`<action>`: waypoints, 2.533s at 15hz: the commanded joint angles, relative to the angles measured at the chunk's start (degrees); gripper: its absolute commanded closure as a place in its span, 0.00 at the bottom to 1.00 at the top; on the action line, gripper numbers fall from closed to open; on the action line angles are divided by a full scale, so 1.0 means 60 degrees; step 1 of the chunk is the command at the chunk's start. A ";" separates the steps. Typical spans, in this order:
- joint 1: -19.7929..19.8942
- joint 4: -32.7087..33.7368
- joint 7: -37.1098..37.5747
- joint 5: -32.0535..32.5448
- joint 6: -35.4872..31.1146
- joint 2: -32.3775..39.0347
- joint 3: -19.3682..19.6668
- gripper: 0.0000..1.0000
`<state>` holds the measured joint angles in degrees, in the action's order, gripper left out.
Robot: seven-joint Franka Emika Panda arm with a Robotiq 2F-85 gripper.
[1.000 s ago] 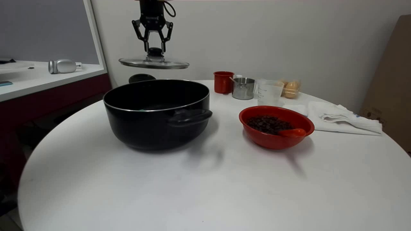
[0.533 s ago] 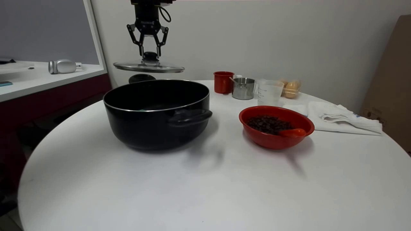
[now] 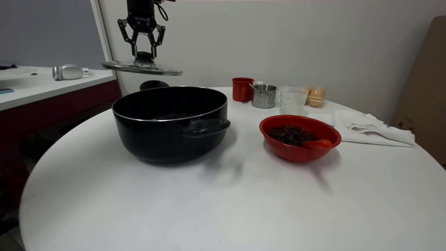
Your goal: Remove the glass lid from the pot, take out the broccoli and orange from the pot and place them on the table
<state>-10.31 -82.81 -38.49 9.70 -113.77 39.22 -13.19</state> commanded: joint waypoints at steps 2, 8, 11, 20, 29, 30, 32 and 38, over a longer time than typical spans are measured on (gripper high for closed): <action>0.0098 -0.1380 -0.0841 -0.0241 0.0024 -0.1165 -0.0424 0.74; 0.0078 -0.2759 -0.1574 -0.0261 0.0022 -0.1951 -0.0673 0.74; 0.0095 -0.3391 -0.1960 -0.0375 0.0201 -0.2303 -0.0749 0.74; 0.0041 -0.5102 -0.3200 -0.0965 0.0551 -0.3451 -0.0995 0.74; 0.0260 -0.4344 -0.2722 -0.0991 0.0720 -0.2740 -0.0325 0.74; 0.0300 -0.4235 -0.2692 -0.1037 0.0742 -0.2682 -0.0279 0.74; 0.0356 -0.3995 -0.2619 -0.1098 0.0731 -0.2549 -0.0195 0.74; 0.0501 -0.3090 -0.2265 -0.0960 0.0688 -0.2021 0.0165 0.74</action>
<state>-7.65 -106.00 -53.66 3.95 -111.92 25.23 -13.31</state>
